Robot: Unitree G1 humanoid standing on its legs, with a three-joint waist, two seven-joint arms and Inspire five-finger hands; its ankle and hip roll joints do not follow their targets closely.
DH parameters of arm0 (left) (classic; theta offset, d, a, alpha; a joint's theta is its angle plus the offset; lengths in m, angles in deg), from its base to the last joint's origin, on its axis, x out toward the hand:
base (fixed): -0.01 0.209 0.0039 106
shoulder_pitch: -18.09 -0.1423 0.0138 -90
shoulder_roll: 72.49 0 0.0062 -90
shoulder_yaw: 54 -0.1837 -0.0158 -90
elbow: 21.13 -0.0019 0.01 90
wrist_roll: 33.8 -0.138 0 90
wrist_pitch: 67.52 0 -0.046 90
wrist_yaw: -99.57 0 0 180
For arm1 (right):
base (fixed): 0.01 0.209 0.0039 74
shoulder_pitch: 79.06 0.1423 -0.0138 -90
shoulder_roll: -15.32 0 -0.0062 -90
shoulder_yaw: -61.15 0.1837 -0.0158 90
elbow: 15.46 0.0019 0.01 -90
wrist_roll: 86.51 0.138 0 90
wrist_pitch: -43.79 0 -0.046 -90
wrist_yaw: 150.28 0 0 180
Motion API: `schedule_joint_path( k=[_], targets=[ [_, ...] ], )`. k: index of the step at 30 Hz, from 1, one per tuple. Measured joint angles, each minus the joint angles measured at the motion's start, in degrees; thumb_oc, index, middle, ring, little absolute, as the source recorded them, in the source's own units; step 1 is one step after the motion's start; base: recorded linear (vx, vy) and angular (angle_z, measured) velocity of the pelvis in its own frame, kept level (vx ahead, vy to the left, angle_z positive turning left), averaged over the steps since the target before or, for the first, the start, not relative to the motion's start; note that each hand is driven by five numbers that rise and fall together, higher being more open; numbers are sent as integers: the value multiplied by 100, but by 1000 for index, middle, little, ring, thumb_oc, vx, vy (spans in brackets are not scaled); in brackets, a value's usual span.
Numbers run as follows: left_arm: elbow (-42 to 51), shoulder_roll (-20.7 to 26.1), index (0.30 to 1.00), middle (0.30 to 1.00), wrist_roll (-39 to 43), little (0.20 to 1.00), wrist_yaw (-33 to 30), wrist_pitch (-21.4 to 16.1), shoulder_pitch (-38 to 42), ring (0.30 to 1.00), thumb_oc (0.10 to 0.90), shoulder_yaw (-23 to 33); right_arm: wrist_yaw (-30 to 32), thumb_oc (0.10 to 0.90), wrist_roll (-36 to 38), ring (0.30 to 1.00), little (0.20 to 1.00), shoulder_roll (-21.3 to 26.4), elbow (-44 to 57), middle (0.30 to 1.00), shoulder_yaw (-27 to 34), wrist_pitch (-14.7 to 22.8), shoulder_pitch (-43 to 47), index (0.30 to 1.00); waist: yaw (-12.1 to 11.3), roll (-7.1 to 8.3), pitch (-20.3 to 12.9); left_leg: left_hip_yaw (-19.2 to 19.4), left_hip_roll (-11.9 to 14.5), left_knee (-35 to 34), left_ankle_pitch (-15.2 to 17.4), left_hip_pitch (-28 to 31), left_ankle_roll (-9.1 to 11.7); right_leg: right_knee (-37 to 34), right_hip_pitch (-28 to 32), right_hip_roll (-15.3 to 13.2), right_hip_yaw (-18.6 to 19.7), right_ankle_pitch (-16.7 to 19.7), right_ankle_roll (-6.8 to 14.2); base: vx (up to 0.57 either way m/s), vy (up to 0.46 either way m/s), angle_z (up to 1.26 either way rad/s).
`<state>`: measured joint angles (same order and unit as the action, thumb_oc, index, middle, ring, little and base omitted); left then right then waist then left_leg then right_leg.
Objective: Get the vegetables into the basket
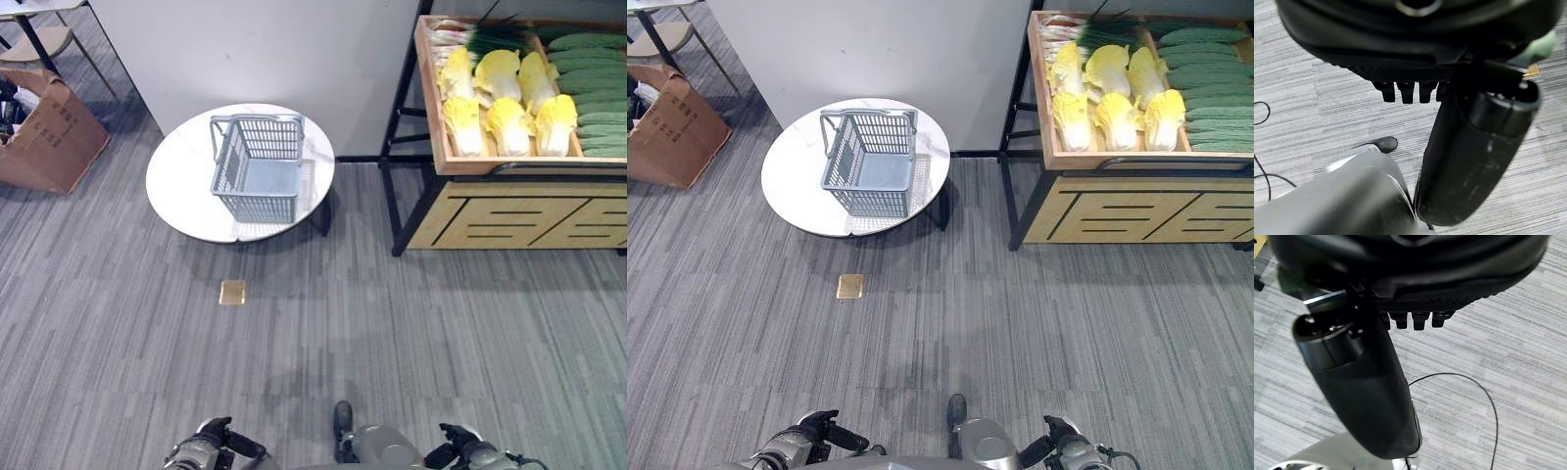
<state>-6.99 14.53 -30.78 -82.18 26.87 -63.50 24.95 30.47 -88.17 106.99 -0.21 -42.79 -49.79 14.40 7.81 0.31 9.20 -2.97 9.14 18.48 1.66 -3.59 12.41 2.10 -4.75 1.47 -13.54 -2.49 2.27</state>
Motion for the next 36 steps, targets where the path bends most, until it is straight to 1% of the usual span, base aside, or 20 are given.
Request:
schedule_joint_path(
  k=[2, 4, 5, 7, 8, 9, 11, 12, 15, 18, 20, 21, 22, 24, 25, 26, 29, 30, 34, 36],
  targets=[
    [87, 64, 1000, 1000, 42, 1000, 67, 1, 49, 1000, 900, -40, 16, 900, 30, 1000, 1000, 53, -117, 1000, 0, -29, -43, 1000, -103, 127, 22, 330, -10, 497, -67, -225, -7, -213, 198, 13, 100, 17, -86, 167, -29, -12],
    [129, 65, 1000, 1000, 60, 1000, 100, 1, 57, 1000, 900, -33, 21, 900, 31, 1000, 1000, 96, -130, 1000, -5, -55, -64, 1000, -138, 134, 24, 452, -36, 559, -69, -371, -34, -294, 248, 15, 115, 65, -98, 351, 1, -5],
    [170, 104, 1000, 1000, 92, 1000, 151, -1, 101, 1000, 900, -46, 17, 900, 28, 1000, 1000, 57, -170, 1000, -3, -69, -48, 1000, -191, 229, 47, 625, -97, 254, -31, -489, -103, -461, 313, -18, 226, 77, -96, 368, 60, -27],
    [179, 159, 1000, 1000, 170, 1000, 199, -17, 142, 1000, 900, -17, -33, 900, 23, 1000, 1000, 19, -297, 1000, -10, -121, 2, 1000, -398, 388, 108, 737, -237, -892, -253, -485, -308, -722, 440, -84, 440, 191, -24, 287, 71, -38],
    [194, 169, 1000, 1000, 173, 1000, 210, -20, 146, 1000, 900, -16, -44, 900, 22, 1000, 1000, 14, -305, 1000, -8, -125, -2, 1000, -457, 388, 139, 741, -239, -1283, -374, -417, -356, -706, 462, -75, 468, 266, -6, 298, 70, -39],
    [203, 158, 1000, 1000, 273, 1000, 214, -35, 147, 1000, 900, 2, -51, 900, 18, 1000, 1000, 8, -332, 1000, -11, -139, 11, 1000, -528, 378, 184, 680, -186, -1861, -682, -452, -308, -737, 593, -14, 612, 192, -41, 388, 87, -47],
    [208, 154, 1000, 1000, 275, 1000, 216, -48, 152, 1000, 900, 1, -55, 900, 17, 1000, 1000, 2, -325, 1000, -13, -139, 40, 1000, -554, 376, 188, 663, -178, -2099, -814, -458, -291, -739, 663, 7, 673, 144, -78, 302, 65, -37],
    [325, 154, 1000, 1000, 275, 1000, 216, -59, 146, 1000, 900, -10, -58, 900, 17, 1000, 1000, 27, -314, 1000, -49, -134, 20, 1000, -573, 295, 200, 643, -78, -2343, -1273, -613, -253, -739, 875, 117, 815, 90, -52, 220, 43, -53],
    [379, 91, 1000, 1000, 331, 1000, 236, -113, 183, 1000, 900, 72, -44, 900, 16, 1000, 1000, 30, -304, 1000, -47, -116, 50, 1000, -764, 205, 239, 453, -41, -2381, -1437, -800, -253, -706, 1049, 231, 1212, 44, -303, 269, 69, -79],
    [379, 87, 1000, 1000, 379, 1000, 231, -116, 176, 1000, 900, 177, -43, 900, 17, 1000, 1000, 26, -337, 1000, -45, -117, -11, 1000, -815, 184, 231, 539, -49, -2377, -1439, -854, -283, -703, 1236, 200, 1414, -17, -377, 293, 126, -43],
    [317, 64, 1000, 1000, 392, 1000, 234, -114, 162, 1000, 900, 266, -44, 900, -2, 1000, 1000, -1, -445, 1000, -45, -147, 10, 1000, -870, 184, 230, 526, -132, -2394, -1539, -709, -441, -703, 1454, 71, 1676, -238, -198, 274, 149, -64],
    [320, -42, 1000, 1000, 446, 1000, 228, -111, 56, 1000, 900, 266, -67, 900, -10, 1000, 1000, 59, -508, 1000, -51, -151, -28, 1000, -955, 56, 163, 538, -42, -2368, -1591, -495, -670, -707, 1589, 85, 1919, -358, -60, 267, 181, -74],
    [317, -4, 1000, 1000, 493, 1000, 226, -104, 73, 1000, 900, 282, -21, 900, -12, 1000, 1000, -55, -515, 1000, -54, -148, -9, 1000, -940, 243, 170, 664, -233, -2362, -1568, -402, -781, -701, 1647, -101, 1961, -425, 31, 249, 181, -81],
    [296, 26, 1000, 1000, 496, 1000, 221, -82, 69, 1000, 900, 276, -67, 900, -10, 1000, 1000, -181, -461, 1000, -48, -71, 17, 1000, -959, 394, 42, 851, -419, -2359, -1370, -306, -979, -617, 1595, -380, 2060, -381, 131, 177, 134, -40],
    [298, 37, 1000, 1000, 498, 1000, 222, -74, 76, 1000, 900, 274, -70, 900, -9, 1000, 1000, -215, -456, 1000, -48, -65, 34, 1000, -960, 417, 28, 881, -481, -2358, -1326, -282, -1024, -607, 1598, -449, 2064, -383, 143, 138, 164, -25],
    [302, 58, 1000, 1000, 502, 1000, 218, -57, 76, 1000, 900, 235, -72, 900, -8, 1000, 1000, -302, -429, 1000, -39, -57, 82, 1000, -1011, 453, -2, 1028, -639, -2356, -1207, -266, -1154, -490, 1481, -641, 2139, -424, 310, 132, 164, -28],
    [267, 109, 1000, 1000, 569, 1000, 209, -24, -7, 1000, 900, 261, -77, 900, -17, 1000, 1000, -375, -421, 1000, -46, -57, 251, 1000, -1078, 460, -11, 1239, -719, -2306, -1018, -280, -1186, -399, 1319, -763, 2219, -418, 377, 168, 190, -43],
    [296, 88, 1000, 1000, 661, 1000, 205, -30, -35, 1000, 900, 307, -67, 900, -20, 1000, 1000, -355, -418, 1000, -24, -57, 285, 1000, -1172, 496, -67, 1393, -777, -2240, -795, -317, -1205, -369, 1212, -859, 2282, -418, 378, 137, 154, -60],
    [291, 113, 1000, 1000, 651, 1000, 192, -16, -78, 1000, 900, 239, -61, 900, -9, 1000, 1000, -344, -412, 1000, -6, -72, 252, 1000, -1131, 549, -278, 1584, -832, -2233, -742, -406, -1359, -31, 883, -936, 2269, -477, 556, 87, 125, -33],
    [262, 162, 1000, 1000, 650, 1000, 190, -9, -75, 1000, 900, 207, -62, 900, -6, 1000, 1000, -339, -391, 1000, -4, -89, 203, 1000, -1113, 606, -328, 1650, -898, -2258, -694, -420, -1418, 331, 645, -954, 2225, -564, 746, 104, 156, -12]
  ],
)
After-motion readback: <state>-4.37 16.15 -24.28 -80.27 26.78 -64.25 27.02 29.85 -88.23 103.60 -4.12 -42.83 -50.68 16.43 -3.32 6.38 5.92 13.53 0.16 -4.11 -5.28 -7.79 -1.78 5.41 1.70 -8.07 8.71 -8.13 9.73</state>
